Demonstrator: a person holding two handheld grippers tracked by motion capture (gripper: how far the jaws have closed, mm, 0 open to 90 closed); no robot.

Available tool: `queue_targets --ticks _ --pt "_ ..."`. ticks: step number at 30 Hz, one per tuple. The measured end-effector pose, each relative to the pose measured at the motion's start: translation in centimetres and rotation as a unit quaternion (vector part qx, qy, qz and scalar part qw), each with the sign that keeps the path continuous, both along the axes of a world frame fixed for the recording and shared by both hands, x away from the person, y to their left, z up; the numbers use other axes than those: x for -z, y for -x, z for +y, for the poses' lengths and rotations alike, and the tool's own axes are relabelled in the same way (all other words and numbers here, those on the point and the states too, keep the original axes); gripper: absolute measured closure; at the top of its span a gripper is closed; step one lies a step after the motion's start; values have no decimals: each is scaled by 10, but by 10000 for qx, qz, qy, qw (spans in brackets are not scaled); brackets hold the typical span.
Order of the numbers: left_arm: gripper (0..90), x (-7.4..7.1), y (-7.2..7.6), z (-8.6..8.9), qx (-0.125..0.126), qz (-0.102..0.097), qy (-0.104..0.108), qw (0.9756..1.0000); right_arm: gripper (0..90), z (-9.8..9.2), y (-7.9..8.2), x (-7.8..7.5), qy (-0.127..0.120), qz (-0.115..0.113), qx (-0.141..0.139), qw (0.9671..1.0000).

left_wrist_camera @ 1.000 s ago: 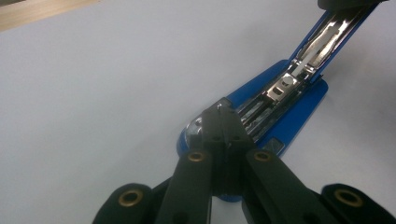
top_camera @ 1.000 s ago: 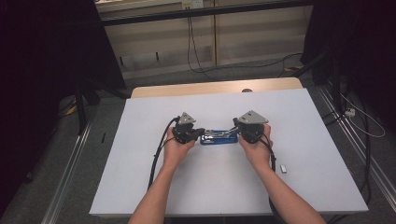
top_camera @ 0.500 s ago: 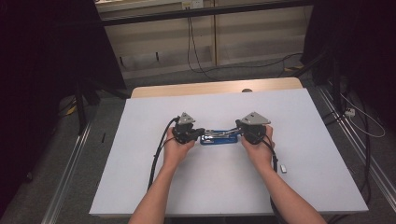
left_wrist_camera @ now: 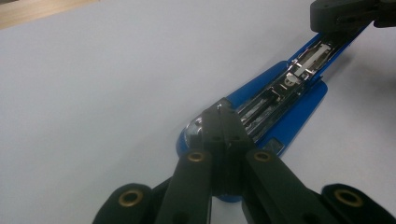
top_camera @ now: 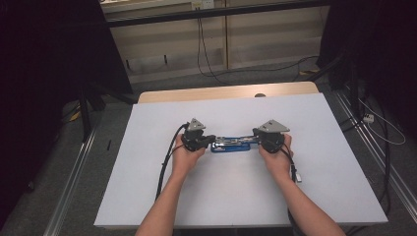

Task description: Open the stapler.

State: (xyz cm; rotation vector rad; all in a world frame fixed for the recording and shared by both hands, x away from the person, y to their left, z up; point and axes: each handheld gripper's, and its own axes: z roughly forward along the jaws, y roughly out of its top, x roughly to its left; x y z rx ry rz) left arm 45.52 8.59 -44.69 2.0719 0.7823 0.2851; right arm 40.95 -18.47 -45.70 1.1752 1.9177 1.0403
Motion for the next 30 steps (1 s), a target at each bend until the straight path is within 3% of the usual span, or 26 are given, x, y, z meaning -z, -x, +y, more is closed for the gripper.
queue_targets --ticks 9,14,15,17,27,30 --pt "900 -1 0 0 -16 -37 -39 10000 900 0 -1 -2 70 65 -79 9999" --pt "900 -6 1 1 -36 -29 191 9998 900 -3 -2 -4 93 144 -80 9998" --pt "900 -6 1 0 -1 -58 122 9999 900 -3 -2 -4 93 144 -80 9998" --pt "898 -7 0 0 -29 0 196 9998 900 -4 -2 -4 88 150 -76 9998" --pt "774 -12 3 5 -14 45 321 9995 900 -6 6 -17 96 128 -255 9995" --pt "738 -16 5 8 -37 52 378 9993 855 -8 9 -22 78 100 -303 9995"
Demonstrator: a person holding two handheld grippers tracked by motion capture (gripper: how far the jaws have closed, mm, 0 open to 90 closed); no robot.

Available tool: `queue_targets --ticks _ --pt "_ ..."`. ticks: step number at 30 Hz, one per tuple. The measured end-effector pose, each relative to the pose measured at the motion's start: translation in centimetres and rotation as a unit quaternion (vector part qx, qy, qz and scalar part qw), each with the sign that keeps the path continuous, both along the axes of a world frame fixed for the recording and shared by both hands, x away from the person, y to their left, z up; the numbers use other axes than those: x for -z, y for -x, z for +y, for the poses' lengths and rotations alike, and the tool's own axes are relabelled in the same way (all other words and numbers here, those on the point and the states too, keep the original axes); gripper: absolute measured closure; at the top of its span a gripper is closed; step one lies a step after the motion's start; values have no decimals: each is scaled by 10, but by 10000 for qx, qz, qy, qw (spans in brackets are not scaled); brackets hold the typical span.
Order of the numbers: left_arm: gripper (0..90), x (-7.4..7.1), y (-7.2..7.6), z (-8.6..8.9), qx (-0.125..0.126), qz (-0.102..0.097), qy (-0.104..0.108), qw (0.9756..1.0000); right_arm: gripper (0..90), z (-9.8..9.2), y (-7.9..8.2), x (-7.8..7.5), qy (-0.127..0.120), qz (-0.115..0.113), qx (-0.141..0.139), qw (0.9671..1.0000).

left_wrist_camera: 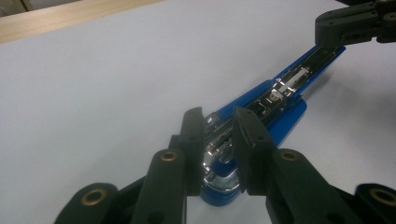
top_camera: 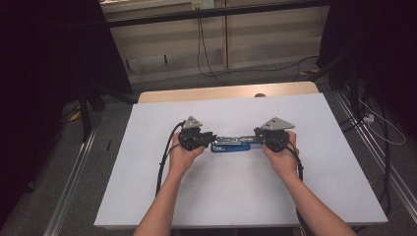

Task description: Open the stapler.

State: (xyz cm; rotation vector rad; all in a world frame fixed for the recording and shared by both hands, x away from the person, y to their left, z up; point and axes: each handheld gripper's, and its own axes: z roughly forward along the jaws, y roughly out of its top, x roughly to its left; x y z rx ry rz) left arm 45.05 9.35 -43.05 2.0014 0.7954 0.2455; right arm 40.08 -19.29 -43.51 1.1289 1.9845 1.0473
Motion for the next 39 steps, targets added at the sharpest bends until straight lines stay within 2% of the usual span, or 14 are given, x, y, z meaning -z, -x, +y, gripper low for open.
queue_targets --ticks 3,9,12,19,22,27,29,37,39 --pt "702 -5 3 3 -46 3 54 10000 827 -2 3 -5 -58 33 -64 10000" --pt "586 -12 10 11 -166 130 118 9997 721 -11 12 -11 -87 33 -72 9999" --pt "556 -14 14 14 -197 153 182 9995 667 -15 18 -12 -86 51 -71 9999" --pt "442 -18 23 19 -246 91 135 9996 546 -29 33 -14 -340 190 -33 9992" --pt "409 -19 27 20 -257 71 49 9996 532 -32 36 -15 -349 191 -66 9992" --pt "360 -20 33 24 -268 48 35 9996 479 -36 46 -16 -341 213 -110 9991" --pt "351 -19 36 26 -268 56 51 9996 464 -38 49 -15 -354 252 -112 9990" --pt "265 -17 42 34 -323 27 -107 9994 389 -48 59 -11 -354 372 -64 9987" --pt "245 -18 44 36 -363 9 -79 9993 376 -51 61 -10 -364 412 -58 9985"
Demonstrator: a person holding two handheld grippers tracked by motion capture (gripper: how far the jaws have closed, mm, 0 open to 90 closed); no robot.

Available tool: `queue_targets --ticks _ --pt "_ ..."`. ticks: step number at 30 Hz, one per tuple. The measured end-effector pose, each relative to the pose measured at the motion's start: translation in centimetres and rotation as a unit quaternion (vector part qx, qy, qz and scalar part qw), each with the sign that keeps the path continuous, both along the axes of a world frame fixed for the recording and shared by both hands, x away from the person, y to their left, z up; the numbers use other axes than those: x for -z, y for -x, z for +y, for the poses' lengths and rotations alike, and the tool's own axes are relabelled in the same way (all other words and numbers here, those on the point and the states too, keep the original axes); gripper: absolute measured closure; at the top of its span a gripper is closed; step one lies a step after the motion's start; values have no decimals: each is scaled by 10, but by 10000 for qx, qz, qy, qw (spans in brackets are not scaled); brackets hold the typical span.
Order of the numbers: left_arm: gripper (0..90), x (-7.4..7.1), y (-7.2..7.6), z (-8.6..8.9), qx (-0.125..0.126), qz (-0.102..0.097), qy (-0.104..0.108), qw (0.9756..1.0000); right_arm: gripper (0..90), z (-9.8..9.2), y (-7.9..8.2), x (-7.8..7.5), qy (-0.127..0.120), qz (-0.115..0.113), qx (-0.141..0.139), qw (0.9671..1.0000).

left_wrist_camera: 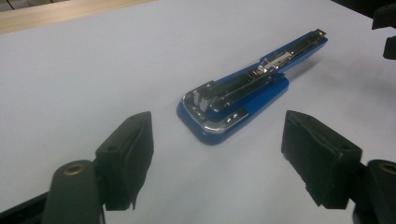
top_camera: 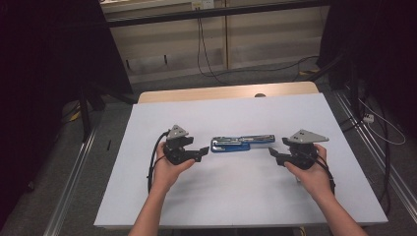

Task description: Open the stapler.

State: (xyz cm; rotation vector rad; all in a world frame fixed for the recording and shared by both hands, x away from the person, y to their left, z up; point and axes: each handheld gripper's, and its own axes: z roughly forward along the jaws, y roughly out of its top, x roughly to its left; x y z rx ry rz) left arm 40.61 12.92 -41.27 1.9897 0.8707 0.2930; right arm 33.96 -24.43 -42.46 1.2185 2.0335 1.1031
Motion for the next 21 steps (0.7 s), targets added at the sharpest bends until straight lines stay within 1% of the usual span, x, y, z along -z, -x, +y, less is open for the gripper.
queue_targets --ticks 2,4,5,9,12,14,16,17,21 --pt "220 0 2 2 -39 -14 39 10000 363 -3 2 1 3 22 16 10000" --pt "212 0 4 4 -23 -45 6 10000 347 -4 4 2 33 44 30 10000" --pt "203 1 5 5 -38 -29 53 10000 337 -5 5 2 41 47 28 10000" --pt "176 3 7 10 -43 -12 -41 10000 291 -8 9 5 34 101 31 9999" --pt "160 5 9 14 -73 -23 -34 10000 261 -10 12 6 47 153 24 9999" --pt "150 5 11 16 -92 -20 9 10000 255 -11 14 7 44 156 30 9999" --pt "147 4 13 17 -121 -35 23 9999 245 -13 15 8 56 201 15 9998" --pt "146 4 14 19 -96 -54 5 9999 240 -14 17 8 59 223 18 9997" --pt "137 4 18 23 -114 -81 41 9999 230 -17 22 11 -10 277 38 9996"
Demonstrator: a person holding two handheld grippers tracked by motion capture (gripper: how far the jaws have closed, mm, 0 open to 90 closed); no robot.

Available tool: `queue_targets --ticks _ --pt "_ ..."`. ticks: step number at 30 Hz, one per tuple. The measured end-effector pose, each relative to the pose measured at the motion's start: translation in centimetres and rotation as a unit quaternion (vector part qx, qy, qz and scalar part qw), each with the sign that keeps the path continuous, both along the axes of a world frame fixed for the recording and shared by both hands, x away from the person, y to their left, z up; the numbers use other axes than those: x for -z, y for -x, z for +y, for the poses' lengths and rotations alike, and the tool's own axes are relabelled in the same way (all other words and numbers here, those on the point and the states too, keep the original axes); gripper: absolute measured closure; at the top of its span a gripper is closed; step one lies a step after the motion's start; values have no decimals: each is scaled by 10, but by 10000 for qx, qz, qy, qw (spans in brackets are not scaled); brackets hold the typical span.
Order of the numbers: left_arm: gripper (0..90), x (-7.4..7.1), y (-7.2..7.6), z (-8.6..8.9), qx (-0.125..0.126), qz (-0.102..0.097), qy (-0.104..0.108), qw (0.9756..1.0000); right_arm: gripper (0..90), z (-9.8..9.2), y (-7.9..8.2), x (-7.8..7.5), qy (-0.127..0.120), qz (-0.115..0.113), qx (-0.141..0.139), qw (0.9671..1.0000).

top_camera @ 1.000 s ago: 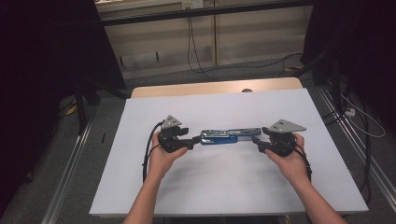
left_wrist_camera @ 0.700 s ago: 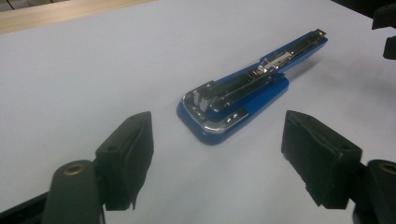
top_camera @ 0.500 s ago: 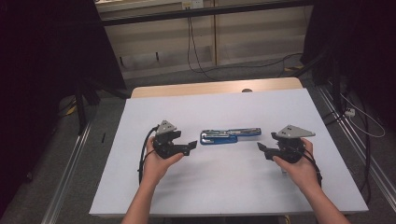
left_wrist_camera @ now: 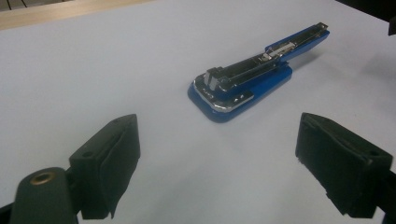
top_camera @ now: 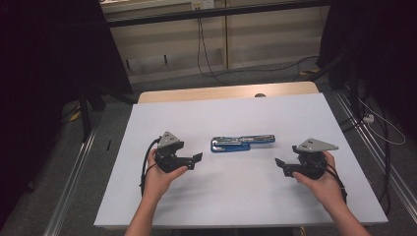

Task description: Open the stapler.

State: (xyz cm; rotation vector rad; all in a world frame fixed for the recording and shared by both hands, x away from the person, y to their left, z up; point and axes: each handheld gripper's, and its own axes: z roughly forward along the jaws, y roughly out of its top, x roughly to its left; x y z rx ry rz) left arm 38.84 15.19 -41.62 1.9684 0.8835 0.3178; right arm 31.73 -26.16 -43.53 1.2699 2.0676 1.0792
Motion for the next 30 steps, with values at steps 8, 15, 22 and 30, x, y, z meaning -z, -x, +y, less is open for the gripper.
queue_targets --ticks 8,15,22,30 --pt "112 0 7 6 137 -87 52 9999 204 -6 9 5 23 77 77 9999" --pt "105 1 14 12 139 -119 52 9998 200 -9 17 8 18 161 79 9998" --pt "91 2 19 19 157 -157 33 9997 183 -14 23 10 15 224 99 9997" --pt "78 4 22 25 145 -205 -30 9997 173 -17 29 13 33 333 78 9994"
